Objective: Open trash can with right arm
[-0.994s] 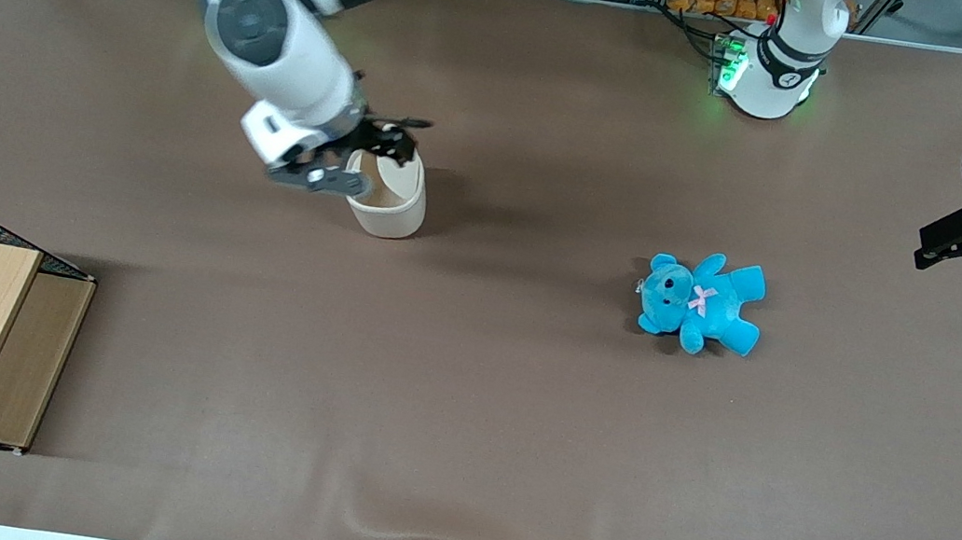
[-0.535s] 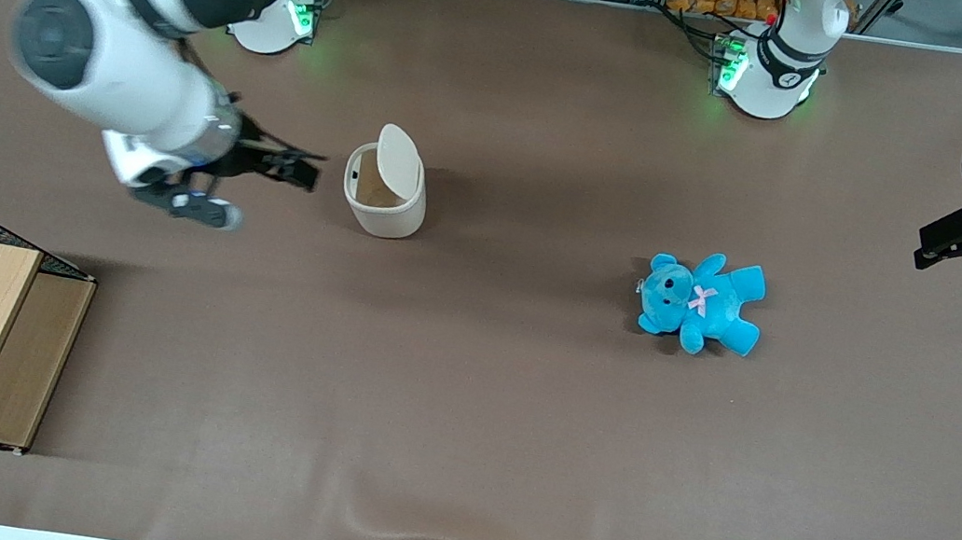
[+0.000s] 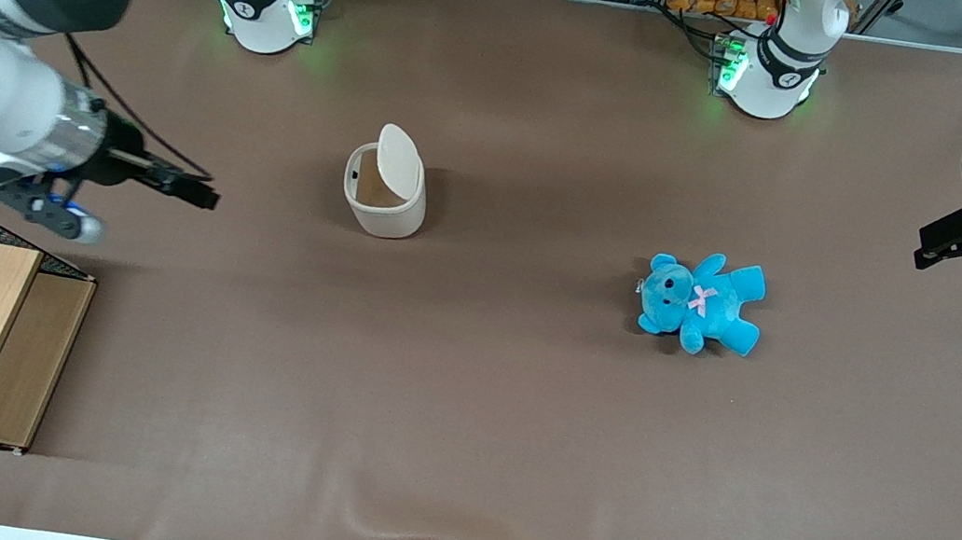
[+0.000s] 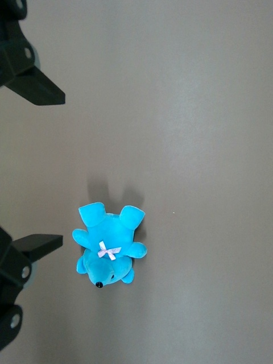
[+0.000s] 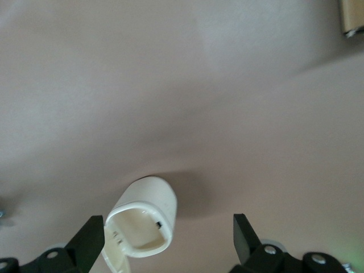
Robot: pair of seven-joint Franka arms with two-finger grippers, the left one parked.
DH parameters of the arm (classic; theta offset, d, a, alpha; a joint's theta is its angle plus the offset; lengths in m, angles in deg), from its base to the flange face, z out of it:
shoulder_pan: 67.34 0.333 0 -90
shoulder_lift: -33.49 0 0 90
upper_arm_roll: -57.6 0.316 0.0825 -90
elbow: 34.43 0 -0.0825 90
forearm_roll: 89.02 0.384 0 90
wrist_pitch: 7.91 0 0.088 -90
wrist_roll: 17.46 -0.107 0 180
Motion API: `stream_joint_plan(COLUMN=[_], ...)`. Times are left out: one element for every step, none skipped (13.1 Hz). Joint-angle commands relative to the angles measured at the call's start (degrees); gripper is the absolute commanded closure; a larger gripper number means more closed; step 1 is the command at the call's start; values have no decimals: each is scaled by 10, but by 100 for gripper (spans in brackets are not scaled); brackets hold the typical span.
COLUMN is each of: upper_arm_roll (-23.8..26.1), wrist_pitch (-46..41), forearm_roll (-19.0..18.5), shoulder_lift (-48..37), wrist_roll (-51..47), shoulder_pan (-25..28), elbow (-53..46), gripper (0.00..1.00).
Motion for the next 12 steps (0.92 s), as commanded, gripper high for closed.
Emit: stream_joint_plan(upper_arm_roll=[23,23,22,21,20,18,14,2,-10,-13,-17,-18], wrist_pitch=[-12,-12,-13,-16,-24,-34,-47,-49,-49,-42,-34,-29], forearm_roll=[-19,-20,-24,-35,-52,-60,-61,-58,-54,-53,-53,-53], shoulder_lift=[9,8,5,1,-4,-13,-26,-36,-53,-76,-99,-118], wrist_roll=[38,52,60,66,70,75,83,101,117,120,120,121], shoulder_pan=[-48,-56,-59,-61,-61,-61,-62,-62,-61,-61,-60,-60], elbow=[-29,-34,-38,-41,-47,-50,-49,-47,-41,-19,2,22], gripper=[0,0,0,0,0,0,0,0,0,0,0,0])
